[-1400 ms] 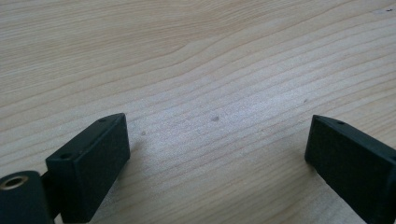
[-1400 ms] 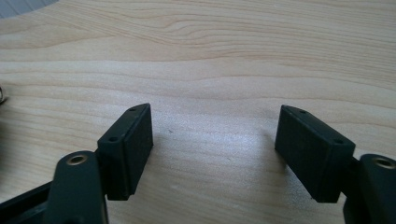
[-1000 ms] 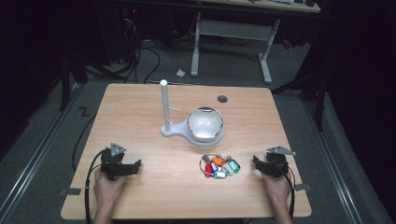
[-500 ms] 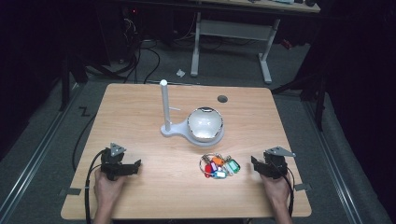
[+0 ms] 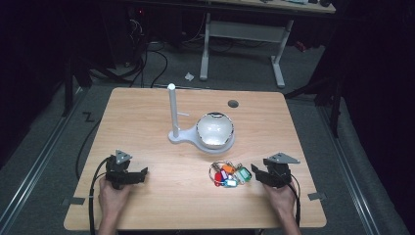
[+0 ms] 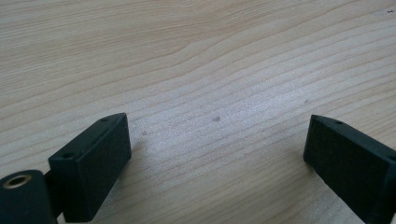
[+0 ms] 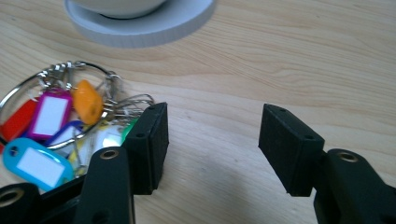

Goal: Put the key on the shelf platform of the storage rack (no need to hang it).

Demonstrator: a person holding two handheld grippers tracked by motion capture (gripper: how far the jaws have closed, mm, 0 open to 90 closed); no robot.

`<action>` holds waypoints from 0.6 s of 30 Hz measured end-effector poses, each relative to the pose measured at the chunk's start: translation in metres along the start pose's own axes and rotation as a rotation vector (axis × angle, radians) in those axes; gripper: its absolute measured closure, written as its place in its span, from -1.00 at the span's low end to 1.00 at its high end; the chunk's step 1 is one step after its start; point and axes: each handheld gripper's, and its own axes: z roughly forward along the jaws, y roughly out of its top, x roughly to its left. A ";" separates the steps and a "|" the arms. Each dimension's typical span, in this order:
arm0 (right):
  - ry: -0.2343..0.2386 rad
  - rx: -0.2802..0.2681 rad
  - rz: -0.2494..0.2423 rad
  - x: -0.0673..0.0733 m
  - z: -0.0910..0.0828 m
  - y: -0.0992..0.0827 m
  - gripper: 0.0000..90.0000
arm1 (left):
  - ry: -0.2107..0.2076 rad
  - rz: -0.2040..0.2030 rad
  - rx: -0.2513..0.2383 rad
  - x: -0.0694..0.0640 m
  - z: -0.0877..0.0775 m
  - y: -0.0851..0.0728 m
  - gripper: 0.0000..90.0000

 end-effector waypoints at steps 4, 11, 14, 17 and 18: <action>0.037 -0.004 -0.013 0.008 0.001 0.003 -0.03 | 0.000 -0.001 0.000 0.000 0.000 0.000 -0.83; 0.089 -0.009 -0.052 0.024 0.005 0.012 -0.01 | -0.002 0.002 0.000 0.000 0.000 0.000 -0.82; 0.112 -0.009 -0.068 0.031 0.007 0.016 0.00 | -0.001 0.001 0.000 0.000 0.000 0.000 -0.82; 0.134 -0.004 -0.073 0.038 0.010 0.019 0.00 | -0.001 0.000 0.000 0.000 0.000 0.000 -0.82; 0.140 -0.005 -0.078 0.040 0.011 0.020 0.01 | -0.001 0.000 0.000 0.000 0.000 0.000 -0.82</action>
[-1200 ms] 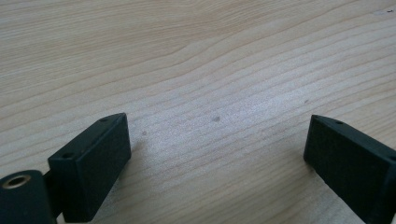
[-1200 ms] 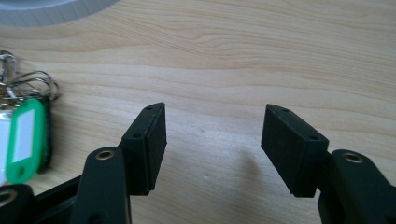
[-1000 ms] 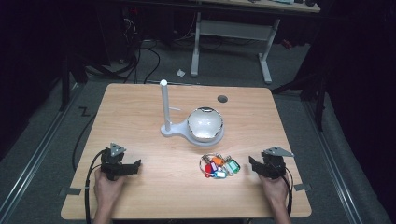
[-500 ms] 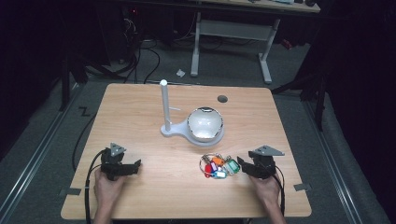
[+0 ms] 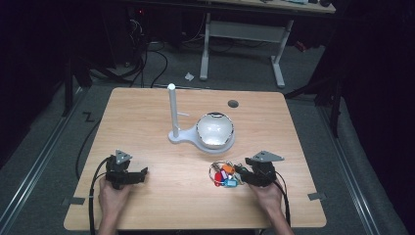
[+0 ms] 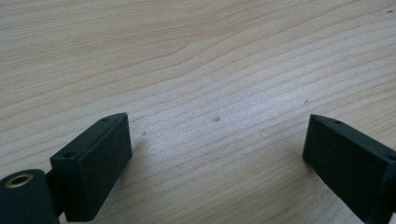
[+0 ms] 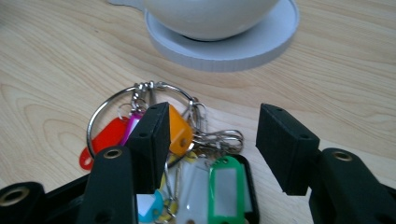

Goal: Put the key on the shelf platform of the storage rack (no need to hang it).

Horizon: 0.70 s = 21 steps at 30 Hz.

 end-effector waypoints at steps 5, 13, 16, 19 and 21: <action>0.072 -0.007 -0.008 0.009 0.007 0.006 0.03 | -0.001 0.000 0.000 0.000 0.000 0.000 -0.82; 0.124 0.020 -0.037 0.027 0.023 0.015 0.07 | -0.001 0.000 0.000 0.000 0.000 0.000 -0.81; 0.131 0.038 -0.043 0.031 0.032 0.015 0.08 | -0.002 0.001 0.000 0.000 0.000 0.000 -0.81; 0.130 0.052 -0.049 0.035 0.040 0.016 0.09 | -0.001 0.000 0.000 0.000 0.000 0.000 -0.81; 0.129 0.062 -0.052 0.037 0.045 0.016 0.10 | -0.002 0.001 0.000 0.000 0.000 0.000 -0.81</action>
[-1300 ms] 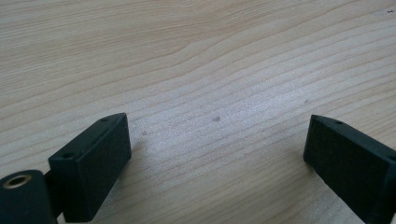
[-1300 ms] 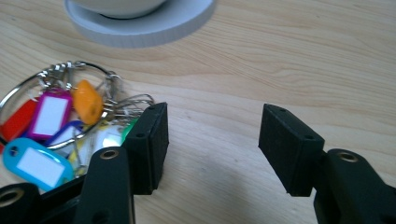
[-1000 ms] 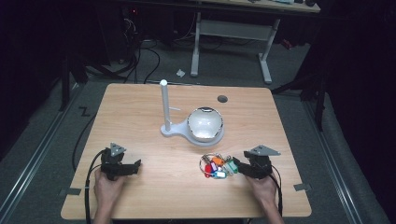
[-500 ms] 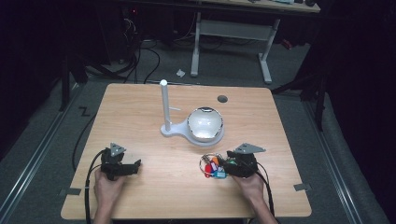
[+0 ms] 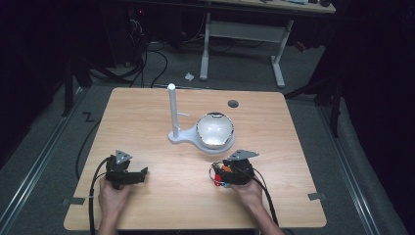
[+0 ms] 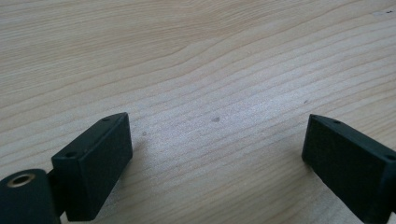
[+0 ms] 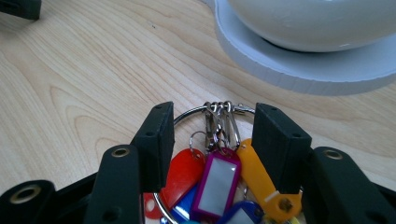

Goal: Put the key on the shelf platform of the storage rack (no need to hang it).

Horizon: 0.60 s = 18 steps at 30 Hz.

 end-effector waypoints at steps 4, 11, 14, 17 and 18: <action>-0.012 0.006 -0.004 0.002 0.007 0.000 0.12 | 0.000 0.000 0.000 0.000 0.000 0.000 -0.81; -0.036 0.034 -0.014 0.001 0.015 0.000 0.18 | 0.000 0.000 -0.001 0.000 0.000 0.000 -0.81; -0.040 0.044 -0.021 0.000 0.017 -0.001 0.22 | 0.001 -0.001 0.000 0.000 0.000 0.000 -0.81; -0.037 0.048 -0.017 0.000 0.018 -0.001 0.26 | 0.001 -0.002 -0.001 0.000 0.000 0.000 -0.81; -0.042 0.056 -0.030 0.000 0.020 -0.001 0.32 | 0.001 -0.004 -0.001 0.000 0.000 0.000 -0.81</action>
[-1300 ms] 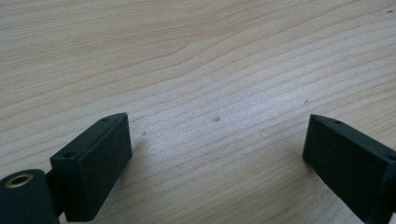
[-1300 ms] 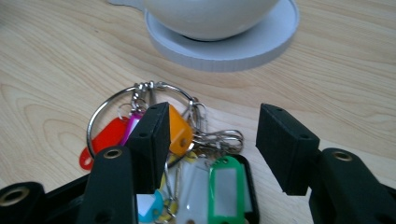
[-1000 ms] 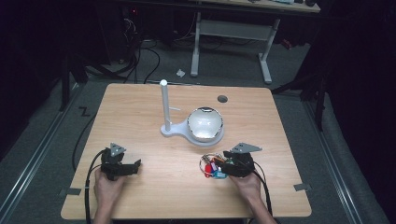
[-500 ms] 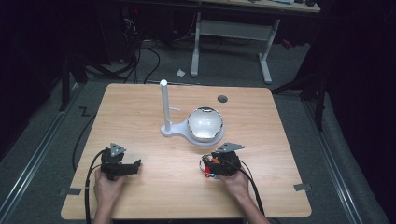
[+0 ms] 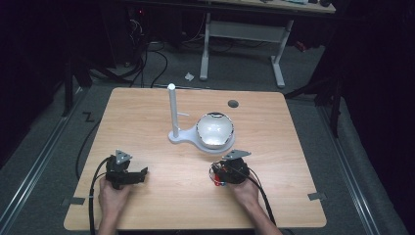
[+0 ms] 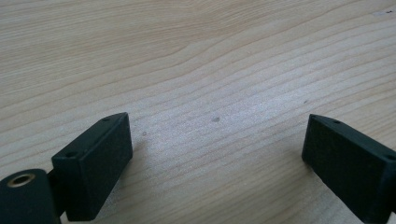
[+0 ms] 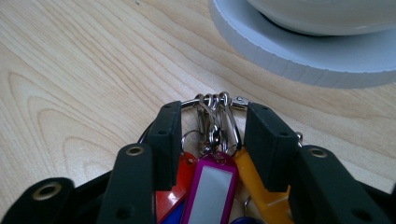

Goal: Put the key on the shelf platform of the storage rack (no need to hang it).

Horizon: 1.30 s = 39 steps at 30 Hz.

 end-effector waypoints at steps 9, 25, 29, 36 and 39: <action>-0.031 0.019 -0.060 0.004 0.001 0.001 0.57 | 0.000 -0.001 -0.002 0.000 0.000 0.000 -0.80; -0.022 0.002 -0.110 0.004 -0.003 0.000 0.72 | 0.002 -0.006 -0.004 0.000 0.000 0.000 -0.78; -0.027 -0.005 -0.124 0.006 -0.004 0.000 0.73 | 0.003 -0.007 -0.004 0.000 0.000 0.000 -0.78; -0.036 -0.034 -0.151 0.008 -0.009 -0.001 0.75 | -0.001 0.002 -0.005 0.000 0.000 0.001 -0.77; -0.032 -0.054 -0.141 0.008 -0.014 0.000 0.75 | -0.001 0.002 -0.006 0.001 0.000 0.001 -0.77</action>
